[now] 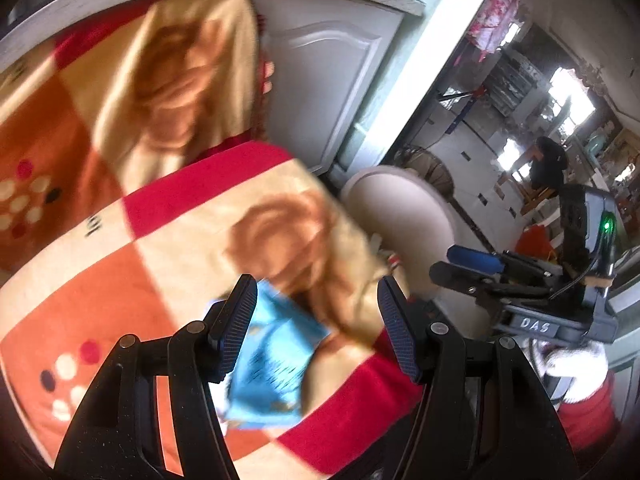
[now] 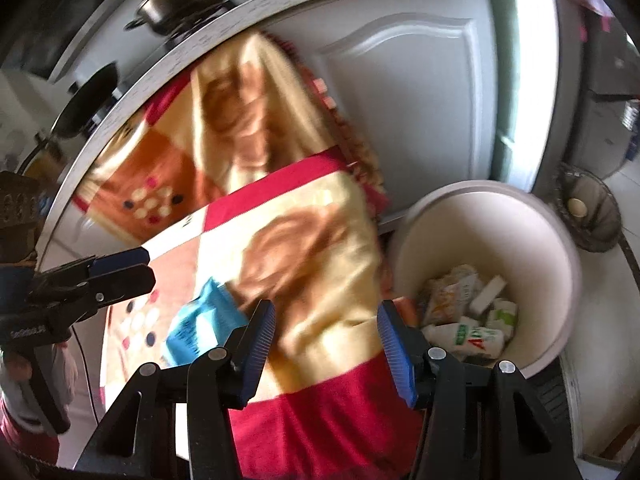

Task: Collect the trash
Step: 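Move both open tools back over the remaining trash on the chair, then grasp the blue snack bag with left tool while right tool grasps white medicine box, then carry the blue bag and medicine box with both tools over the white bin, then open both tools to drop the bag and box into the bin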

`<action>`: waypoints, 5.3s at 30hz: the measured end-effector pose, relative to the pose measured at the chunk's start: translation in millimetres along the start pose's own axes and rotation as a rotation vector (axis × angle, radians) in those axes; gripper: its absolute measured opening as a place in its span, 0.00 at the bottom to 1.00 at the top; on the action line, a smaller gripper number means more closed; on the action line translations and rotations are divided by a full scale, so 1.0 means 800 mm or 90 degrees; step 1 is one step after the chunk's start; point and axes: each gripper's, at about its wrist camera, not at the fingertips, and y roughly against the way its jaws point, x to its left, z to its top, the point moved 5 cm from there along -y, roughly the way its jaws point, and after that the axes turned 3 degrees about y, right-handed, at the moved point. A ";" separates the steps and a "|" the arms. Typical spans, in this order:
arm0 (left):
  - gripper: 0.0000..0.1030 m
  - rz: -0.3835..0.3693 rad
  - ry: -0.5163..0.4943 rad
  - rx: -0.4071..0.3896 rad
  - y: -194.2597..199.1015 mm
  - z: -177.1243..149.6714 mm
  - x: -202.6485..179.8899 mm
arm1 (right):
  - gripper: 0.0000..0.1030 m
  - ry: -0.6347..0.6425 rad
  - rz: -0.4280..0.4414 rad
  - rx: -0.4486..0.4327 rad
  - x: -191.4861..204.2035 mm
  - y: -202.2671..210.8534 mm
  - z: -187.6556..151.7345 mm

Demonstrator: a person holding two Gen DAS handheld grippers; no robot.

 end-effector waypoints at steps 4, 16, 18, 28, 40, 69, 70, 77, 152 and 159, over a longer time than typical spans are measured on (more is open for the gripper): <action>0.60 0.001 0.011 0.019 0.007 -0.029 0.029 | 0.50 0.032 0.020 0.027 0.033 -0.019 -0.008; 0.61 0.009 -0.014 0.078 -0.048 -0.077 0.033 | 0.50 0.064 0.028 0.060 0.071 -0.046 -0.016; 0.61 0.015 -0.023 0.088 -0.063 -0.077 0.031 | 0.50 0.063 0.025 0.060 0.069 -0.045 -0.016; 0.08 0.005 -0.046 0.089 -0.069 -0.080 0.020 | 0.51 0.044 0.010 0.055 0.049 -0.040 -0.011; 0.04 0.000 0.014 -0.006 0.042 -0.064 0.081 | 0.51 0.068 0.065 0.072 0.103 -0.055 -0.013; 0.36 0.131 0.167 0.006 0.014 -0.129 0.239 | 0.48 0.161 0.022 0.192 0.197 -0.198 -0.034; 0.30 0.127 0.167 0.002 0.015 -0.129 0.239 | 0.47 0.156 0.037 0.189 0.194 -0.194 -0.036; 0.05 0.091 0.145 -0.009 0.041 -0.126 0.221 | 0.45 0.152 0.069 0.140 0.192 -0.156 -0.030; 0.06 0.017 -0.082 0.027 -0.218 0.076 -0.168 | 0.48 -0.153 -0.154 0.014 -0.228 -0.042 0.009; 0.46 0.016 -0.079 0.025 -0.218 0.074 -0.171 | 0.57 -0.159 -0.167 0.002 -0.229 -0.030 0.002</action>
